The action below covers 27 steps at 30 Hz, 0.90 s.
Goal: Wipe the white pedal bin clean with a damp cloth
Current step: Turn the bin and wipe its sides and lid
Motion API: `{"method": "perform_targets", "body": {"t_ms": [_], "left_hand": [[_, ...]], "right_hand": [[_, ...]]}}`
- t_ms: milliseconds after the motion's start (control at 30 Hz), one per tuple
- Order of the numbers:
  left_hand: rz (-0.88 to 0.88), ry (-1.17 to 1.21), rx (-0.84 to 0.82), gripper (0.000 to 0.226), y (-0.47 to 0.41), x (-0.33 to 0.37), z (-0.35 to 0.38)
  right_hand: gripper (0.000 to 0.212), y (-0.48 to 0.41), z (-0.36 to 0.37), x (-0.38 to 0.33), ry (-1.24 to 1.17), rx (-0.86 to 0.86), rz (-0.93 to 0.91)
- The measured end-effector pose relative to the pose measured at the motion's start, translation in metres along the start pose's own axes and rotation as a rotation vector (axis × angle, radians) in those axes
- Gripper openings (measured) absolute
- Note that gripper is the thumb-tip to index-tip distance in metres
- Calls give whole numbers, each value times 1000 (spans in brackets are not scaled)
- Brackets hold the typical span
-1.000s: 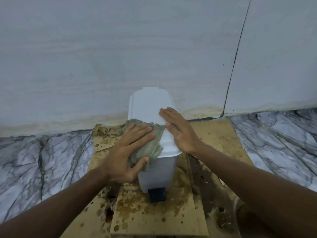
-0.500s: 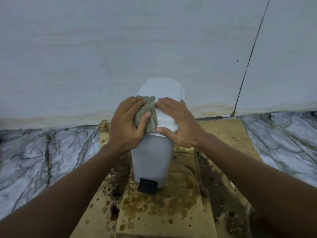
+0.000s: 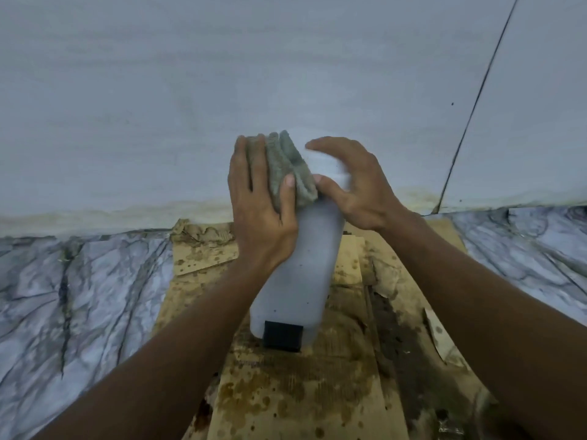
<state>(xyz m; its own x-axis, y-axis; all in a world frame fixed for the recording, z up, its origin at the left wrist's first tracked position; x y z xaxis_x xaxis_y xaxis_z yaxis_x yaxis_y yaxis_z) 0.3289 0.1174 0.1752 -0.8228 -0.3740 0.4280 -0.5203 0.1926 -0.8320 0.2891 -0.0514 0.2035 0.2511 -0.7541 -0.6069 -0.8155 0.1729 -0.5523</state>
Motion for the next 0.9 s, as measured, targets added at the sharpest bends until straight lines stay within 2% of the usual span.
{"method": "perform_targets", "body": {"t_ms": [100, 267, 433, 500, 567, 667, 733, 800, 900], "left_hand": [[113, -31, -60, 66, 24, -9, 10], [116, -177, -230, 73, 65, -29, 26], [92, -255, -180, 81, 42, -23, 37], [98, -363, -208, 78, 31, -6, 48], [236, -462, -300, 74, 34, 10, 60], [631, -476, -499, 69, 65, 8, 65], [715, -476, -519, 71, 81, -14, 56], [553, -442, -441, 75, 79, -35, 44], [143, -170, -303, 80, 50, -41, 36]], "right_hand": [[47, -10, -4, 7, -17, 35, 37], [52, -20, -10, 16, -110, 84, 79], [49, -29, -7, 20, -172, 107, 131], [48, -32, -7, 20, -179, 116, 135], [48, -32, -10, 22, -195, 112, 147], [48, -29, -17, 28, -220, 88, 158], [47, -25, -19, 32, -258, 72, 175], [45, -24, -21, 37, -288, 79, 193], [46, -25, -20, 38, -293, 95, 199]]}}
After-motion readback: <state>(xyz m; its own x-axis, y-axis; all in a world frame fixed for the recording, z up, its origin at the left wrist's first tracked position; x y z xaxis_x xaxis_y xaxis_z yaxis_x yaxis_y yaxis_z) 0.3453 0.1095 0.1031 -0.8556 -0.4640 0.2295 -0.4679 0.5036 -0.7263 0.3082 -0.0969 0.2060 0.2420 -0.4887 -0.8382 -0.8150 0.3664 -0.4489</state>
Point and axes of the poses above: each hand's wrist, its own y-axis away from the middle knuckle, its own z-axis out of the palm, x = y × z, the point moved 3 cm from there along -y, towards the middle knuckle, and after that the axes turned 9 degrees about z, right-handed, at the moved point
